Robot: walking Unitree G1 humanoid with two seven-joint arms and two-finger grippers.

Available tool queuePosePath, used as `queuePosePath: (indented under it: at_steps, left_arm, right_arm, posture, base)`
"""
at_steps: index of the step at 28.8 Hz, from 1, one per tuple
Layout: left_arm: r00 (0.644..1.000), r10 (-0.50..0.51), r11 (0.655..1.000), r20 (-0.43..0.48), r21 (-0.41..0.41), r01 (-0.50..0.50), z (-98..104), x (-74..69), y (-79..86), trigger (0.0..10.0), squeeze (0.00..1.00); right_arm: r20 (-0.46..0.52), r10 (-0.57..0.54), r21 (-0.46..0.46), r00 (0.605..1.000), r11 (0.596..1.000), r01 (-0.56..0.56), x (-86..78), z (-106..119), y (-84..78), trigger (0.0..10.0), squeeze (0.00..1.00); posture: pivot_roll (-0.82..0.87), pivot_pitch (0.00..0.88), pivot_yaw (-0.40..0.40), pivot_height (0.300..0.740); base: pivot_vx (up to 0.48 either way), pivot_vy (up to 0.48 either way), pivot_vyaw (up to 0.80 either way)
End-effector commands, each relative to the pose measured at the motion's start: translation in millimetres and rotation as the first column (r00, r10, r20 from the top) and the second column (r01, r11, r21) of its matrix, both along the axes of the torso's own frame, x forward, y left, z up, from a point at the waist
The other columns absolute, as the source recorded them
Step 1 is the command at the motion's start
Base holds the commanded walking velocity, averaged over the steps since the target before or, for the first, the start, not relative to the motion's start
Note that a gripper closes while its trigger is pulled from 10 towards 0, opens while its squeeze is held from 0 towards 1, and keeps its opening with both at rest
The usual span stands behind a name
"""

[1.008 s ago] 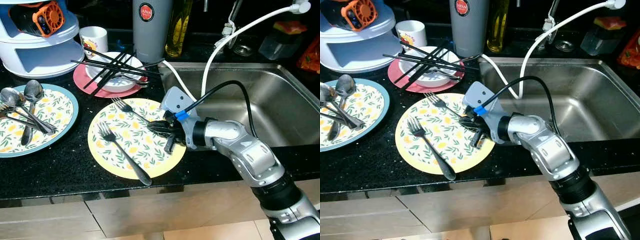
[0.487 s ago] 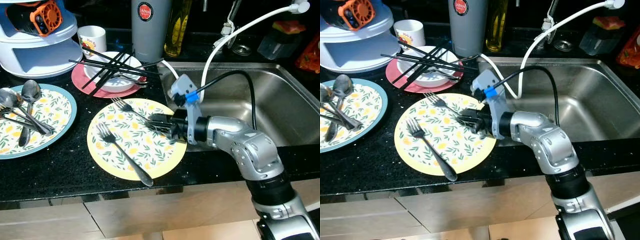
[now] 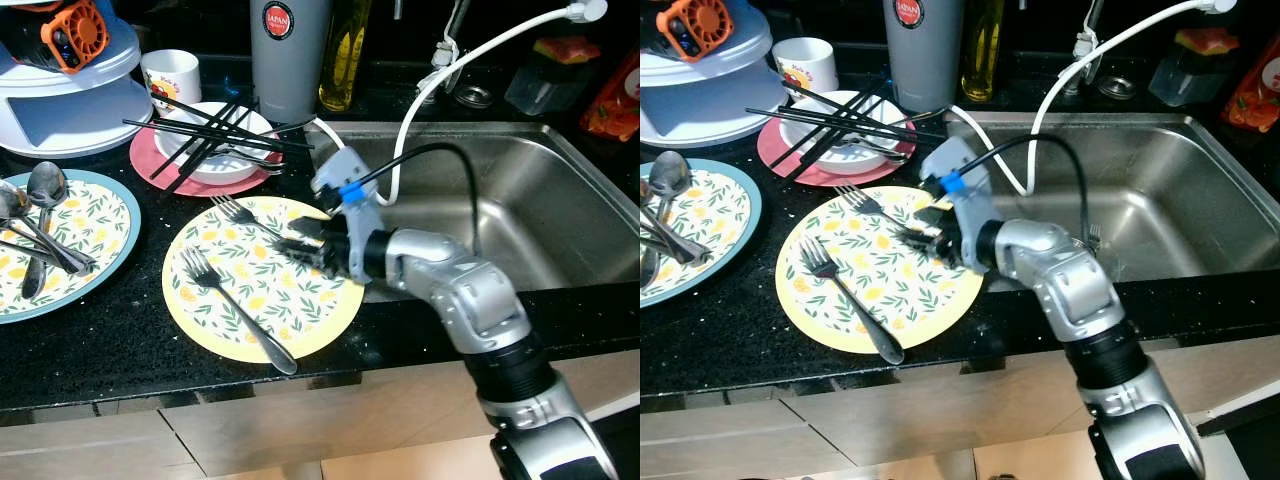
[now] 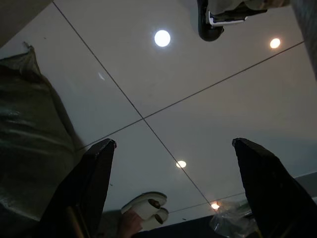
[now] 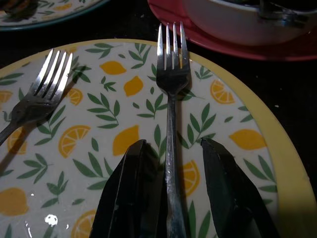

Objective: Kitchen organization

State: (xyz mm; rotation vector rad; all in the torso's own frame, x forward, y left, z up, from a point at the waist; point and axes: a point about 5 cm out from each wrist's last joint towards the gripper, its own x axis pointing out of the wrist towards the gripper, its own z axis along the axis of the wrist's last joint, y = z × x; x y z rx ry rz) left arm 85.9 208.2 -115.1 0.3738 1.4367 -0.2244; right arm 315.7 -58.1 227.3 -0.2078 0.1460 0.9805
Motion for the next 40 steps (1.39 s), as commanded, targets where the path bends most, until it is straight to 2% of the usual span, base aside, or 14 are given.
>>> queuePosePath:
  at_steps: [1,8,9,10,23,25,26,28,29,30,32,35,38,40]
  left_arm:
    - [1.000,-0.004,1.000,-0.023,0.000,0.004,-2,-7.2,-0.8,10.0,0.00]
    - [1.000,-0.006,1.000,-0.029,0.007,0.006,-2,-10.6,2.8,10.0,0.00]
    - [1.000,-0.006,1.000,-0.029,0.008,0.007,-2,-11.2,3.2,10.0,0.00]
    - [1.000,-0.006,1.000,-0.029,0.009,0.006,-2,-11.9,3.4,10.0,0.00]
    - [0.999,-0.005,1.000,-0.036,0.008,0.005,-3,-16.5,2.5,10.0,0.00]
    - [0.999,-0.005,1.000,-0.035,0.008,0.005,-3,-16.6,2.3,10.0,0.00]
    - [0.999,-0.005,1.000,-0.034,0.008,0.006,-3,-16.4,2.5,10.0,0.00]
    - [0.999,-0.005,1.000,-0.034,0.008,0.006,-3,-16.4,2.5,10.0,0.00]
    - [0.999,-0.005,1.000,-0.033,0.009,0.006,-3,-16.1,2.8,10.0,0.00]
    - [0.999,-0.005,1.000,-0.033,0.009,0.006,-3,-16.1,2.8,10.0,0.00]
    - [1.000,-0.005,1.000,-0.031,0.011,0.006,-2,-15.1,4.0,10.0,0.00]
    - [1.000,-0.005,1.000,-0.030,0.012,0.006,-2,-14.7,4.4,10.0,0.00]
    - [1.000,-0.006,1.000,-0.029,0.013,0.006,-2,-14.6,4.2,10.0,0.00]
    - [1.000,-0.006,1.000,-0.030,0.013,0.007,-2,-15.0,3.9,10.0,0.00]
  right_arm:
    - [-0.035,-0.021,-0.054,0.999,0.998,0.019,1.4,-11,0.3,10.0,0.00]
    - [-0.068,-0.009,-0.145,0.998,0.989,-0.001,-2.1,-21,3.5,10.0,0.00]
    - [-0.086,-0.019,-0.166,0.996,0.986,0.005,-2.2,-24,2.9,8.6,0.00]
    - [-0.106,-0.030,-0.181,0.994,0.983,0.010,-2.3,-27,2.0,0.0,0.00]
    - [-0.176,-0.028,-0.163,0.984,0.987,-0.001,-5.7,-33,-1.5,0.0,0.00]
    - [-0.177,-0.009,-0.127,0.984,0.992,-0.014,-6.7,-29,-0.7,0.0,0.00]
    - [-0.152,0.060,-0.038,0.986,0.997,-0.067,-10.3,-19,1.1,0.0,0.00]
    - [-0.152,0.060,-0.038,0.986,0.997,-0.067,-10.3,-19,1.1,0.0,0.00]
    - [-0.109,0.133,0.040,0.985,0.991,-0.130,-15.0,-8,1.8,0.0,0.00]
    - [-0.109,0.133,0.040,0.985,0.991,-0.130,-15.0,-8,1.8,0.0,0.00]
    - [0.011,0.314,0.223,0.950,0.925,-0.308,-33.4,17,-1.3,0.0,0.00]
    - [0.055,0.368,0.279,0.928,0.887,-0.369,-40.9,25,-3.9,0.0,0.00]
    - [0.141,0.483,0.386,0.864,0.777,-0.498,-59.0,40,-7.7,0.0,0.00]
    - [0.174,0.508,0.427,0.844,0.733,-0.529,-63.5,44,-9.0,0.0,0.00]
  posture:
    - [0.07,0.099,-0.081,0.740]
    - [0.07,0.102,-0.081,0.740]
    - [0.07,0.103,-0.081,0.740]
    - [0.07,0.104,-0.082,0.740]
    - [0.07,0.102,-0.083,0.740]
    - [0.07,0.102,-0.083,0.740]
    - [0.07,0.102,-0.082,0.740]
    - [0.07,0.102,-0.082,0.740]
    - [0.07,0.101,-0.082,0.740]
    - [0.07,0.101,-0.082,0.740]
    - [0.07,0.101,-0.082,0.740]
    - [0.07,0.101,-0.082,0.740]
    - [0.07,0.099,-0.084,0.740]
    - [0.07,0.099,-0.084,0.740]
  base:
    - [0.000,0.000,0.00]
    - [0.000,0.000,0.00]
    - [0.000,0.000,0.00]
    - [0.000,0.000,0.00]
    - [0.000,0.000,0.00]
    - [0.000,0.000,0.00]
    - [0.000,0.000,0.00]
    - [0.000,0.000,0.00]
    - [0.000,0.000,0.00]
    - [0.000,0.000,0.00]
    - [0.000,0.000,0.00]
    - [0.000,0.000,0.00]
    - [0.000,0.000,0.00]
    - [0.000,0.000,0.00]
